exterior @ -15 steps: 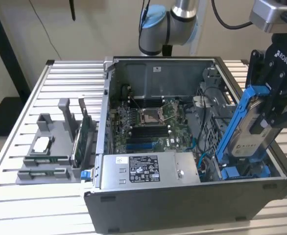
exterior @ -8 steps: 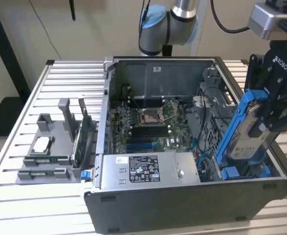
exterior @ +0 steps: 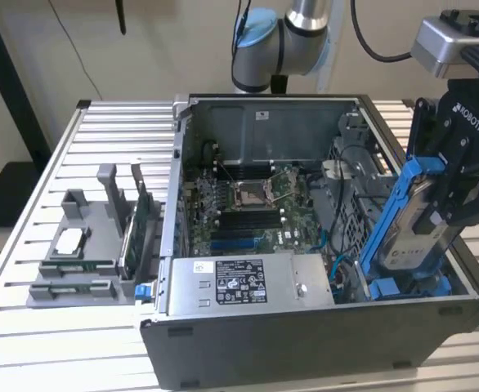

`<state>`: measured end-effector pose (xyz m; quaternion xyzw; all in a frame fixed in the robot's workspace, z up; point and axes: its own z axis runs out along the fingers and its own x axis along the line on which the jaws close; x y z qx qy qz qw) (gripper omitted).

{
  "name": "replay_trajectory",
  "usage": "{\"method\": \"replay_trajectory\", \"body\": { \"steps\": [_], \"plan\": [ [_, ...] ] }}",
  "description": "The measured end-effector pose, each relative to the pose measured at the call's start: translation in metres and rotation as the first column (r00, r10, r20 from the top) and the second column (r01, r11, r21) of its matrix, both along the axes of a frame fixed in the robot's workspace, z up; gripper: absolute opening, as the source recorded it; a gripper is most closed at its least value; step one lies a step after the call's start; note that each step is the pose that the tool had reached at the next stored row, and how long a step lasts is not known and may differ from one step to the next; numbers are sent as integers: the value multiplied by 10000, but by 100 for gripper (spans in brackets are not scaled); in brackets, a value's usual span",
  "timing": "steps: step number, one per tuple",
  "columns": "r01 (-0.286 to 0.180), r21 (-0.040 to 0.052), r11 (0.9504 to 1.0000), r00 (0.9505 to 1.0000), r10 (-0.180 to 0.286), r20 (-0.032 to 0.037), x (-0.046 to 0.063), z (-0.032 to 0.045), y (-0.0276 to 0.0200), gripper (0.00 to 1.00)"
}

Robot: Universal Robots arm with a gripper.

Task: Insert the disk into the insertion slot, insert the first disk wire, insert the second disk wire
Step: 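Insert the disk into the insertion slot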

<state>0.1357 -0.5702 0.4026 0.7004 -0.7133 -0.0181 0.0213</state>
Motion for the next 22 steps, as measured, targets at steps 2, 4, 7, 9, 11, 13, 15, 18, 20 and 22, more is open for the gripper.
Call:
{"method": "replay_trajectory", "body": {
  "steps": [2, 4, 7, 9, 11, 13, 15, 18, 20, 22],
  "plan": [
    [-1, 0, 10000, 10000, 1, -1, 1, -34, 0, 33],
    [-1, -1, 10000, 10000, 1, -1, 1, -63, 0, 33],
    [-1, -2, 10000, 10000, 1, -1, 1, -95, 1, 33],
    [-1, -1, 10000, 10000, 1, 0, 1, -101, 0, 33],
    [-1, -1, 10000, 10000, 1, 0, 0, -104, 0, 33],
    [-1, -1, 10000, 10000, 1, 0, 1, -105, 0, 33],
    [-1, -1, 10000, 10000, 1, 0, 1, -105, 0, 33],
    [-1, 0, 10000, 10000, 1, -1, 1, -109, 0, 33],
    [0, 1, 10000, 10000, 0, -1, 0, -121, 0, 33],
    [-1, 0, 10000, 10000, 1, 0, 1, -142, 0, 33]
  ]
}}
